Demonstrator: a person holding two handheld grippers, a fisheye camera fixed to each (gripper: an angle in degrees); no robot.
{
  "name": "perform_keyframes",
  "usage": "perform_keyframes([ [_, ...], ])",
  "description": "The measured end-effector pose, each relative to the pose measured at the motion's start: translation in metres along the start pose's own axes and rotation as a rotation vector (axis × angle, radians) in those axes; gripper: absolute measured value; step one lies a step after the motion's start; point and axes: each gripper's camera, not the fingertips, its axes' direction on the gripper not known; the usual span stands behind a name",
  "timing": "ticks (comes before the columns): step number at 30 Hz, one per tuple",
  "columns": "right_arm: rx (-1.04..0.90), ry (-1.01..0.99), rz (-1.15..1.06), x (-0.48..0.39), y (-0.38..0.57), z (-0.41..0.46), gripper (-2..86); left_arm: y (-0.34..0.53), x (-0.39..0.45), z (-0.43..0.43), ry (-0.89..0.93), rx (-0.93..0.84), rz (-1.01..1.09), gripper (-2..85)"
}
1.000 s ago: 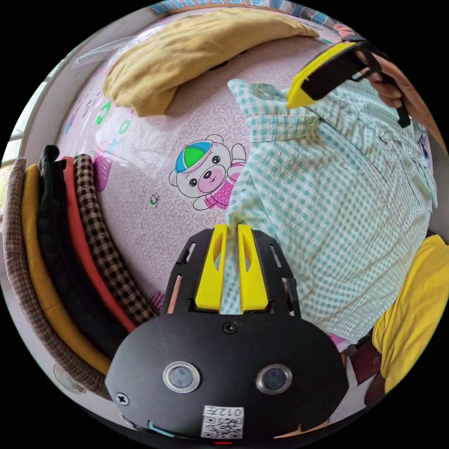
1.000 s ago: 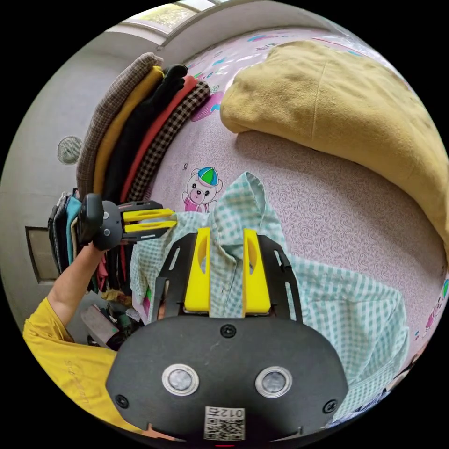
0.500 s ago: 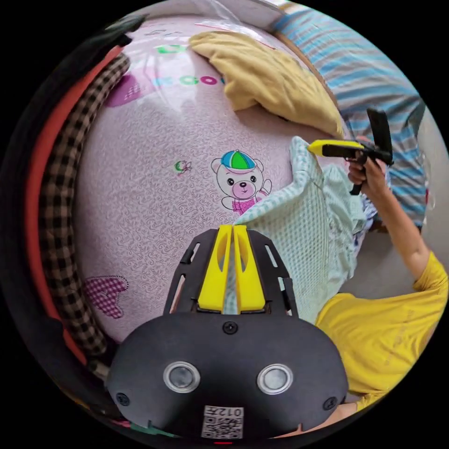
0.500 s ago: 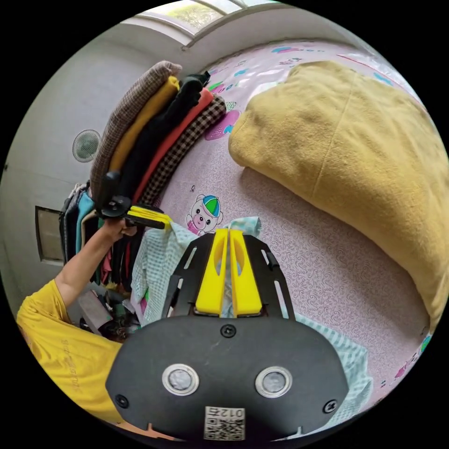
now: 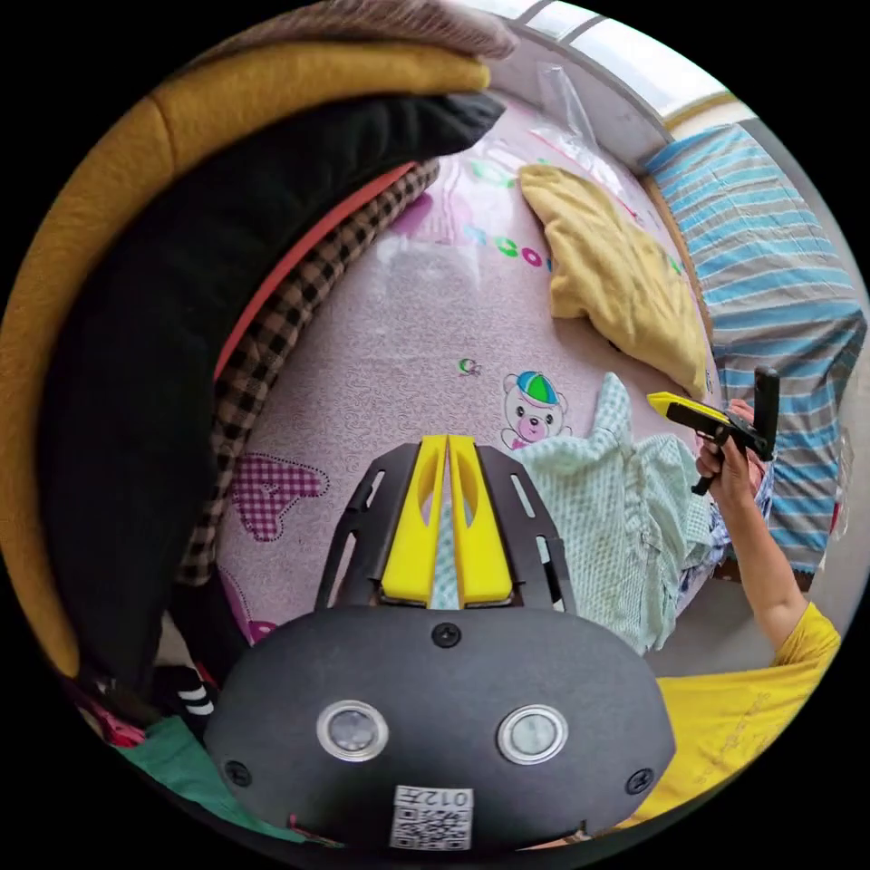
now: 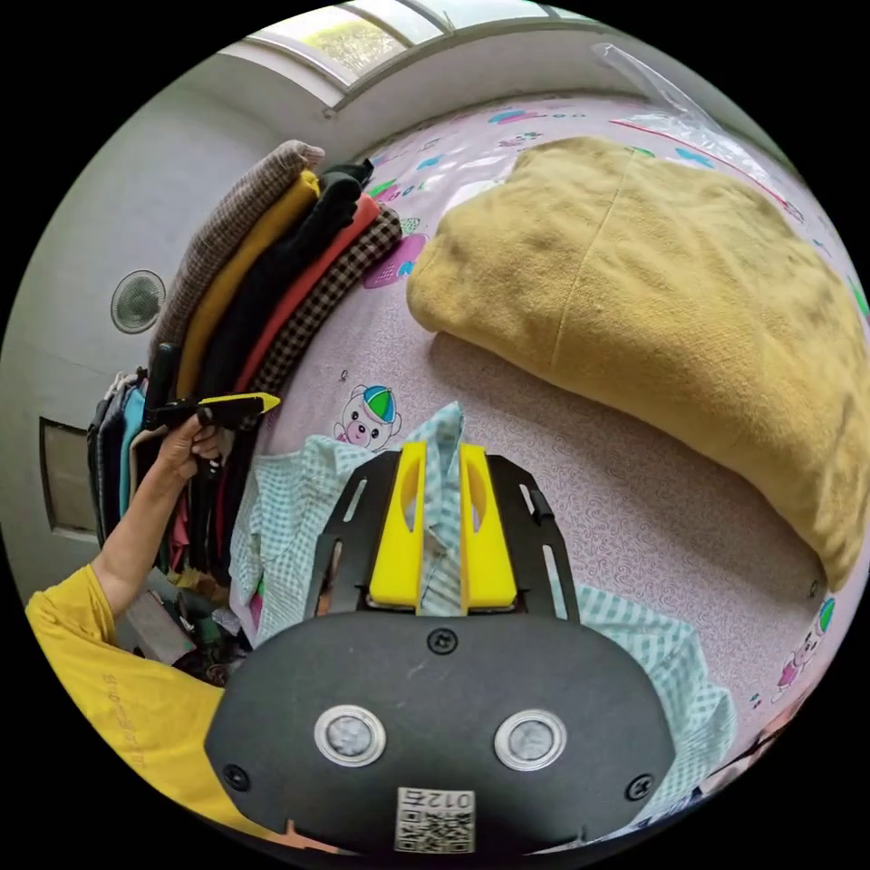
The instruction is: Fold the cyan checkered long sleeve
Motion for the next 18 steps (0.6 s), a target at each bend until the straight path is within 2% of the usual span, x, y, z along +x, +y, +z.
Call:
perform_keyframes([
  [3, 0.026, -0.018, -0.033, -0.018, 0.039, -0.024, 2.2, 0.045, 0.037, -0.012, 0.039, -0.009, 0.141, 0.5],
  [6, -0.008, 0.031, -0.022, -0.031, 0.089, -0.031, 1.4, 0.086, 0.065, 0.022, -0.019, -0.15, 0.227, 0.5],
  [10, -0.102, 0.079, 0.011, -0.042, 0.155, -0.036, 1.0, 0.122, 0.047, 0.062, -0.165, -0.257, 0.131, 0.5],
  [13, -0.184, 0.129, -0.002, -0.046, 0.176, -0.034, 0.7, 0.131, 0.02, 0.049, -0.161, -0.214, 0.037, 0.5],
  [16, -0.144, 0.186, 0.06, -0.041, 0.179, -0.053, 0.4, 0.137, 0.0, 0.03, -0.308, -0.196, -0.046, 0.5],
  [18, -0.093, 0.209, 0.151, -0.033, 0.18, -0.071, 0.5, 0.144, -0.007, 0.017, -0.335, -0.182, -0.08, 0.5],
])
